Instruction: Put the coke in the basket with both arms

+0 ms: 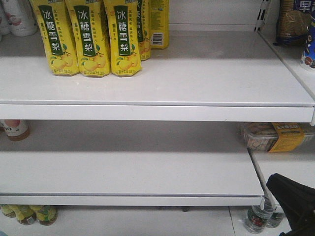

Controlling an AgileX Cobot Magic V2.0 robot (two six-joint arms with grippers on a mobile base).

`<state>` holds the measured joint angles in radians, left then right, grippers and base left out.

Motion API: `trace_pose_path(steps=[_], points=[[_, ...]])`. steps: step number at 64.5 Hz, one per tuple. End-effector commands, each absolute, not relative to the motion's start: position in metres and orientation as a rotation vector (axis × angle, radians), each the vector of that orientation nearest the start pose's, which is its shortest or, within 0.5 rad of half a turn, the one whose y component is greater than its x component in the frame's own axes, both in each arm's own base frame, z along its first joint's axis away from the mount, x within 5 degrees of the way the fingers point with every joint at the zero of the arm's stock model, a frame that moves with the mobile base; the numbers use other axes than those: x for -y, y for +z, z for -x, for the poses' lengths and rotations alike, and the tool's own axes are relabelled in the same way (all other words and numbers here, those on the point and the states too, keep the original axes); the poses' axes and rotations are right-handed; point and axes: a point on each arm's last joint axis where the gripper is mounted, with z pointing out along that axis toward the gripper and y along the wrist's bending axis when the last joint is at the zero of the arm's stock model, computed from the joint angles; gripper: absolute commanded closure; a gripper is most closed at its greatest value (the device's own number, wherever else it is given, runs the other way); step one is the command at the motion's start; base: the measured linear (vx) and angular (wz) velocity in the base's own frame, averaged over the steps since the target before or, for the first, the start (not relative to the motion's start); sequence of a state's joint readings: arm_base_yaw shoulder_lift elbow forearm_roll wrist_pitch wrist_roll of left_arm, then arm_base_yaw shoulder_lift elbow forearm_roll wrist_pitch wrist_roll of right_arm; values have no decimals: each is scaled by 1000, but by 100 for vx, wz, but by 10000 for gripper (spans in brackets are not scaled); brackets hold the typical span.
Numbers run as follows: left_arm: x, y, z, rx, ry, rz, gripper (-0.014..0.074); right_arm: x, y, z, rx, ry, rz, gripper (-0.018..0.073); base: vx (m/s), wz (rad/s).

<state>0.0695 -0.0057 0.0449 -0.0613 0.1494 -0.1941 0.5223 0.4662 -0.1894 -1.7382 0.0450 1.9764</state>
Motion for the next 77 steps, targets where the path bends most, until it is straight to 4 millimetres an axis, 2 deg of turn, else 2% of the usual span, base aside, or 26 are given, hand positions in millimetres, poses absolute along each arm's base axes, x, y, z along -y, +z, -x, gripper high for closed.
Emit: trace_pose_path(steps=[1,54,62,67,74,77], points=[[-4,203,-56,-1472,-88,186,603,-48,251,-95,-1727,458,255,564,0,0],[-4,203,-56,-1472,-88,186,603,-48,251,-95,-1730,466,242,564,0,0],[-4,203,-56,-1472,-88,186,603,-46,250,-96,-1779,610,38,564,0,0],[-4,203,-56,-1472,-88,186,603,-40,247,-98,-1816,659,-179,564,0,0],[-4,203,-56,-1472,-88,186,603,-28,236,-98,-1892,647,-468,564,0,0],[-4,203,-56,-1472,-88,186,603,-26,233,-98,-1915,634,-516,564,0,0]])
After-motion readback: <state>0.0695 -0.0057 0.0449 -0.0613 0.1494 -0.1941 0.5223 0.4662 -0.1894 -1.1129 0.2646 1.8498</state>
